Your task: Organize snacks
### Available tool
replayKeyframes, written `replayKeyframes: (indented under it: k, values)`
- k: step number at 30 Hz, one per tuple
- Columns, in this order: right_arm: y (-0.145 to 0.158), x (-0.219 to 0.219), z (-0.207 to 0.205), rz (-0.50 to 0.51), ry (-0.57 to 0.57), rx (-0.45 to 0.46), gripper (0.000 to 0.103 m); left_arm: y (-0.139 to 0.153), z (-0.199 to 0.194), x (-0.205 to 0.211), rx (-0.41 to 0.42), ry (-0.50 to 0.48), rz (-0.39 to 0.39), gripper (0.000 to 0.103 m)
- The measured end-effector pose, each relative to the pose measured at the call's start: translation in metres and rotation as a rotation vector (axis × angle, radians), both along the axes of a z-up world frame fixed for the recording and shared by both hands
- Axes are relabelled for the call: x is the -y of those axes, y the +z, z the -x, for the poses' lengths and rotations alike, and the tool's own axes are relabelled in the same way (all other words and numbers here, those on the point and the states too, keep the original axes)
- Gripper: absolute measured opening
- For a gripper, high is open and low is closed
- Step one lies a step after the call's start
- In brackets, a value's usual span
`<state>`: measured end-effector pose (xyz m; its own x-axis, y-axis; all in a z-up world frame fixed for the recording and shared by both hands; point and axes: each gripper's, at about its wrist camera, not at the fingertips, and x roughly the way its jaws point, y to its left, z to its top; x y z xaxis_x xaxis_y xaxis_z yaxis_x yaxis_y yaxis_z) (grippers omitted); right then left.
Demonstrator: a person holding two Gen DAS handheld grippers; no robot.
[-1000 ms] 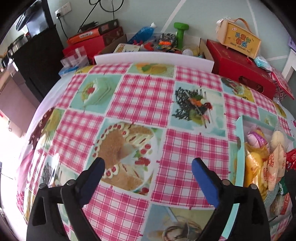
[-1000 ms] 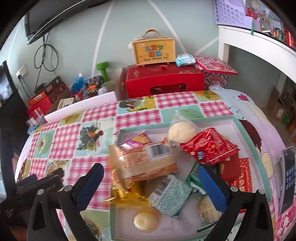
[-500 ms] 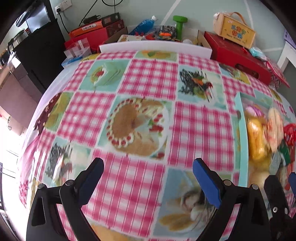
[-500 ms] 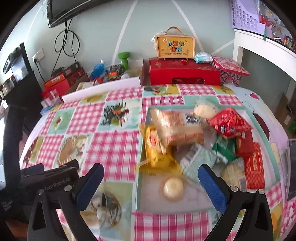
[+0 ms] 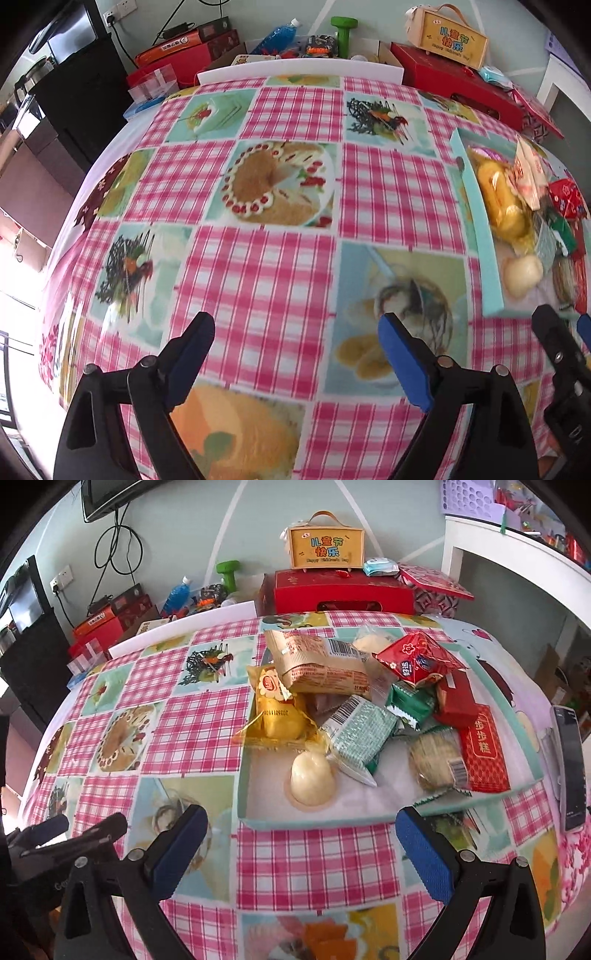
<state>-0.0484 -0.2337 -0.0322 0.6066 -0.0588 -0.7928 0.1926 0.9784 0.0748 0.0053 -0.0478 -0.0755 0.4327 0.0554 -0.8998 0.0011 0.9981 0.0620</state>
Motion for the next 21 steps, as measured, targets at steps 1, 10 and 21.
replayKeyframes:
  k: [1, 10, 21]
  values:
    - [0.0000, -0.0001, 0.0014, -0.001, -0.001, -0.002, 0.103, -0.0003, 0.0025, -0.0006, 0.000, 0.000, 0.000, 0.091]
    - [0.0006, -0.0005, 0.0043, -0.007, 0.003, -0.004, 0.103, 0.0050, 0.0095, -0.0039, 0.017, 0.011, 0.022, 0.091]
    - [-0.0031, -0.0015, 0.0013, -0.021, 0.011, -0.018, 0.103, 0.0008, 0.0047, -0.0033, 0.003, 0.004, 0.031, 0.091]
